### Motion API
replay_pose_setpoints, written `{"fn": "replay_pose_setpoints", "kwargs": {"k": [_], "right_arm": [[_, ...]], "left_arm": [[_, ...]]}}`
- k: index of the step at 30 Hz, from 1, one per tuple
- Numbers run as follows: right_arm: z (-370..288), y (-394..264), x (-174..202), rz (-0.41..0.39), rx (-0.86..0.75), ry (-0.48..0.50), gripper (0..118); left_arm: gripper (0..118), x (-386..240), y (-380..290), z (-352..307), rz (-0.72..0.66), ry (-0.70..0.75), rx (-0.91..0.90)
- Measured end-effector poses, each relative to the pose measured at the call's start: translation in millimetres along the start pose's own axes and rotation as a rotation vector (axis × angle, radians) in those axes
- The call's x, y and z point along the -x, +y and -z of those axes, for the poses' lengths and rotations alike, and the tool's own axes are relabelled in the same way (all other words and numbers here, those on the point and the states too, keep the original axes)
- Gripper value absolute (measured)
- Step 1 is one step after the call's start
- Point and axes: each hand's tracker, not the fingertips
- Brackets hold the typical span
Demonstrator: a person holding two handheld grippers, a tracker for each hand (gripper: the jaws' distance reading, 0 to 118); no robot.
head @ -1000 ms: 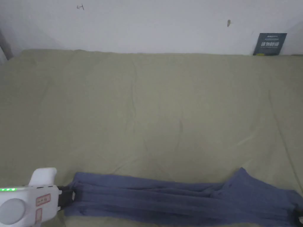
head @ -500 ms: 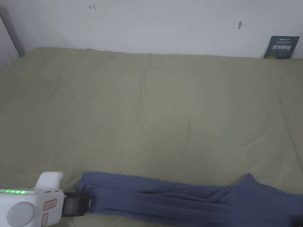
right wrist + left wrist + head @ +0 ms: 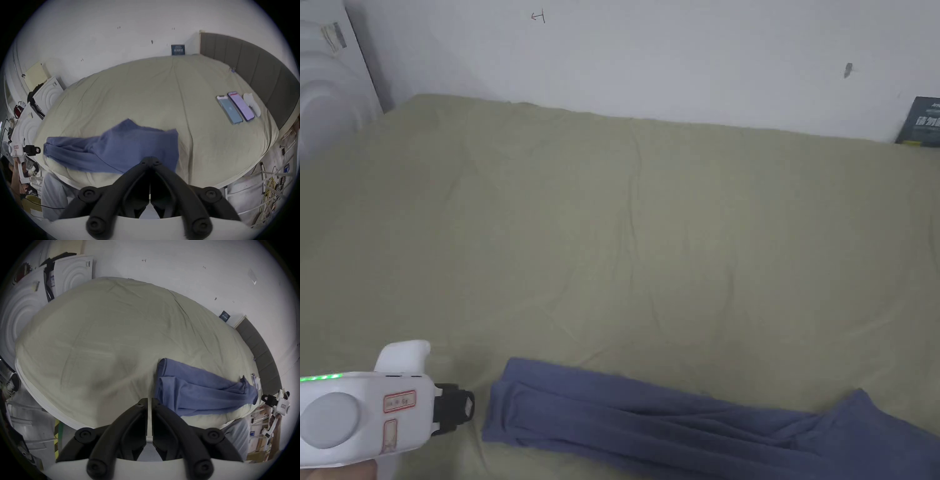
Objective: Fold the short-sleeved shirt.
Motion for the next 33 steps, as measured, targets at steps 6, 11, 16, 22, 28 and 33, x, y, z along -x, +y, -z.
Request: {"fn": "replay_pose_setpoints", "kwargs": {"k": [6,11,16,22,28,33], "right_arm": [[-8,8,29,-0.049,-0.082,-0.021,1],[-14,11,42,-0.033,-0.107,0.01,1],[-13,6,56,-0.038,-0.101,0.035,1],[-7,3,58,-0.04,-0.079,0.048,1],[-6,0,60,-0.018,-0.07,0.061,1],[-2,-3,62,-0.006,-0.058,0.077,1]], "left_arm": [[5,6,16,13,-0.001,-0.089,0.032],[118,16,21,28,0.003,-0.177,0.132],[116,45,28,51,-0.086,-0.309,0.158],[116,41,32,92,-0.157,-0.499,0.246],[115,35,38,111,-0.164,-0.604,0.246],[8,35,39,107,-0.174,-0.605,0.25]]}}
